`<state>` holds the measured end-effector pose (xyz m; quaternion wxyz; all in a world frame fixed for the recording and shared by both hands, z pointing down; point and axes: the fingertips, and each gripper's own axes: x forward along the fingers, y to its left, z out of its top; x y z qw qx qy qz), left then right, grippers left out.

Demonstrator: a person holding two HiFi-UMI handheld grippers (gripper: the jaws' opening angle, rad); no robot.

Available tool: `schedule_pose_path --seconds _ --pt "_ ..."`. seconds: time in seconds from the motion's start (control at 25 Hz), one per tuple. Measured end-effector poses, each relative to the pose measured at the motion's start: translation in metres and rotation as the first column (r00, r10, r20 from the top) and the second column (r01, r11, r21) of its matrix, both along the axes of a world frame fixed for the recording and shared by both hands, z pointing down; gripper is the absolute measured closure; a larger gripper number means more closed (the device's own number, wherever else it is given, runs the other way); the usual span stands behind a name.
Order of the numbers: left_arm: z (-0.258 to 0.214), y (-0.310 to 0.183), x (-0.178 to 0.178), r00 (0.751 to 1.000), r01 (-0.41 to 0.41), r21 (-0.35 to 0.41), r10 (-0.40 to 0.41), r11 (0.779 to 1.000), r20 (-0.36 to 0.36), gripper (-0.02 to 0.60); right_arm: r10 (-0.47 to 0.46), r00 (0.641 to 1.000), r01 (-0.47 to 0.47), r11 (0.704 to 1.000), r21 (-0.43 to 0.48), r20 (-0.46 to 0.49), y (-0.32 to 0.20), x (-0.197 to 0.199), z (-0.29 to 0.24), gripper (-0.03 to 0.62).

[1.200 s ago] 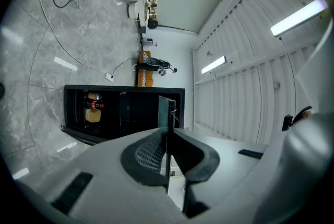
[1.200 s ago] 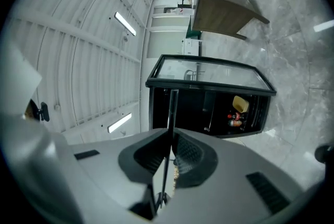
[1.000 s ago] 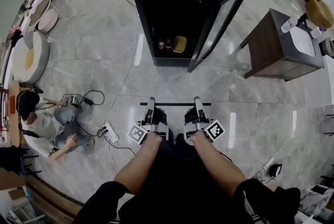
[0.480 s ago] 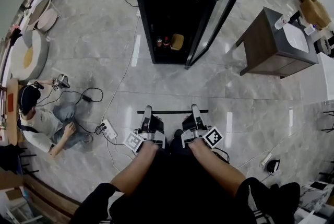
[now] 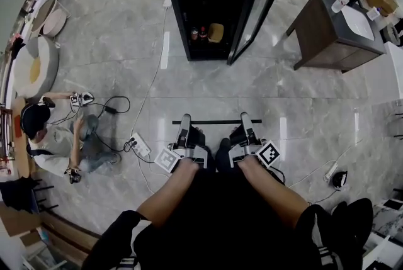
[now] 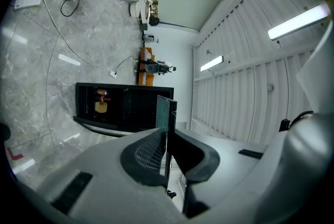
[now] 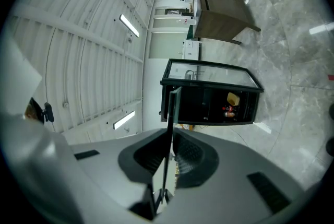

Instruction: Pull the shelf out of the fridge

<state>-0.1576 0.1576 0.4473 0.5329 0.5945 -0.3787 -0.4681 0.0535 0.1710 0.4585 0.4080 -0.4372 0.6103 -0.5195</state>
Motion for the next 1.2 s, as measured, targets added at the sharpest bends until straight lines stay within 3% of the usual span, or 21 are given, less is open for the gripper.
schedule_pose_path --seconds 0.4,1.2 --pt "-0.005 0.008 -0.010 1.000 -0.022 0.012 0.022 1.000 -0.013 0.551 0.010 1.000 -0.010 1.000 0.022 0.005 0.011 -0.013 -0.003 0.560" --pt "-0.003 -0.023 -0.006 0.999 -0.043 0.046 0.042 0.998 0.010 0.551 0.025 1.000 -0.024 0.998 0.055 -0.003 -0.017 -0.009 -0.004 0.557"
